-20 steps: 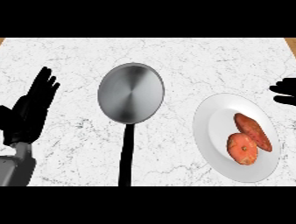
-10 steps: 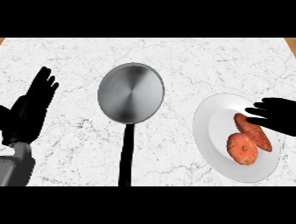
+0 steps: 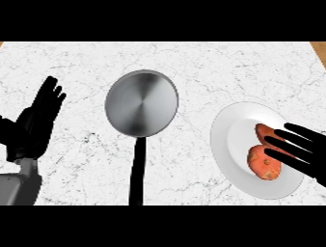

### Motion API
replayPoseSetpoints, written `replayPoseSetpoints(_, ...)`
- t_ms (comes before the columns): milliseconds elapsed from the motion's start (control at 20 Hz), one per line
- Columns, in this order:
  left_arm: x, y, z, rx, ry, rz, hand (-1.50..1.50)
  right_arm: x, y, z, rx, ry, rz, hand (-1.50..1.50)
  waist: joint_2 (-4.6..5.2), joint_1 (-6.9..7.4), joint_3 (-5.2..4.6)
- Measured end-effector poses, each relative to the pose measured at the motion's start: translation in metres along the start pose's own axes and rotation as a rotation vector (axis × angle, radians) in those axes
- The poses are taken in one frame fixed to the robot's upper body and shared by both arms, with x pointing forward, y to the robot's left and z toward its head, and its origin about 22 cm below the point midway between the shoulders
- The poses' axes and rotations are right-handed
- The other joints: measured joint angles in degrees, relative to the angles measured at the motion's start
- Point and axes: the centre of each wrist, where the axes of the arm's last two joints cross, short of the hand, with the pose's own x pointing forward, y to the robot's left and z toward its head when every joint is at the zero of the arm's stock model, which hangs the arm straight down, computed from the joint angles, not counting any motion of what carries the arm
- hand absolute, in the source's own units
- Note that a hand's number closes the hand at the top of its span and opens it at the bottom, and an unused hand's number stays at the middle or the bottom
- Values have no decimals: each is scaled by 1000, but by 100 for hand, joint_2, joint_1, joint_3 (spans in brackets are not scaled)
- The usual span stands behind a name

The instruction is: Pick the squash from the plate and place it in the pan

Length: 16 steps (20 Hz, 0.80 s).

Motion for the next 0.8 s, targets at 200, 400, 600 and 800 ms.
replayPoseSetpoints(200,3,-1,3,-3,-2,0,0,16,4,-5,-21,34,23,-150,2,20,0)
replayPoseSetpoints(400,7,0,3,-6,-5,0,0,32,8,-13,-39,22,17,-150,5,33,1)
replayPoseSetpoints(600,6,-5,5,-11,-4,1,0,38,10,-26,-21,46,29,-150,9,49,1)
replayPoseSetpoints(800,2,-3,4,-5,-2,-1,0,43,11,-35,-9,89,37,-150,10,48,1)
